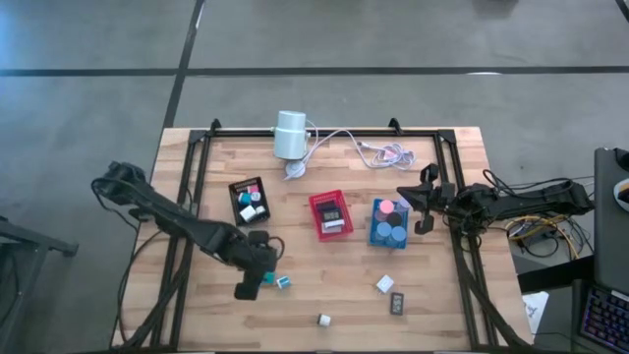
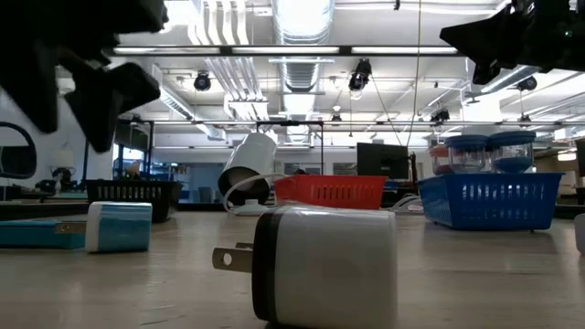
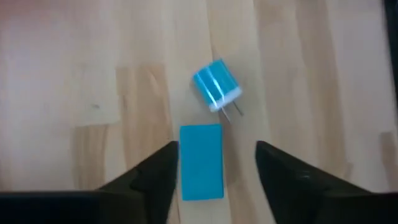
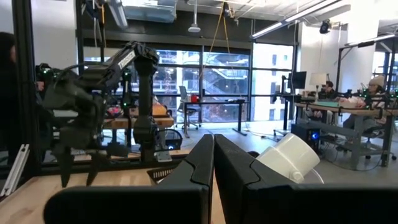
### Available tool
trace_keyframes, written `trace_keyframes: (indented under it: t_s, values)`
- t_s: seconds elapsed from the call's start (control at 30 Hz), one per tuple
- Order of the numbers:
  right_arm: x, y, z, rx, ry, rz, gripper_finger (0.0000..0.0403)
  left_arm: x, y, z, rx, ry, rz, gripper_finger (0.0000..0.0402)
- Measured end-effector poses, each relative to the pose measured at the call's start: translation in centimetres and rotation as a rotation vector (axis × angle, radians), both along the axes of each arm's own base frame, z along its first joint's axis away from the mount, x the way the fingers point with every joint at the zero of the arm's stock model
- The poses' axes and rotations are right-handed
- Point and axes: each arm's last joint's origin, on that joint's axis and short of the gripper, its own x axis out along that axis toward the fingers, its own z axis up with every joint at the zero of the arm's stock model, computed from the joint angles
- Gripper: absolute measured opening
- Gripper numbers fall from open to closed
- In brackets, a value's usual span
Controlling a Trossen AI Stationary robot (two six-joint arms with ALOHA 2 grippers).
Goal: Pick & Place Office items
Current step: Put the light blue digital clock into the red bin
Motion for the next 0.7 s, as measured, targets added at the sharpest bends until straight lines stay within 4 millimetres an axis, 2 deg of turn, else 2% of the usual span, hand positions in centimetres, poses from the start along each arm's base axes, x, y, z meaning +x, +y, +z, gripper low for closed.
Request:
trace_keyframes:
  t_s: [0.17,0.3,0.43,0.7]
  values:
    - [0.0,0.0,0.0,0.002,0.0,0.001,0.0008,0.3,-0.3,-1.7,0.032,0.078,0.018,0.0292]
    - [0.0,0.0,0.0,0.002,0.0,0.0,0.0008,0.5,-0.5,-3.0,0.04,0.131,0.007,0.0334]
    - [0.0,0.0,0.0,0.002,0.0,0.0,0.0008,0.6,-0.6,-4.0,0.069,0.174,-0.021,0.0351]
    - [0.0,0.0,0.0,0.002,0.001,0.001,0.0008,0.8,-0.7,-5.4,0.086,0.229,-0.084,0.0349]
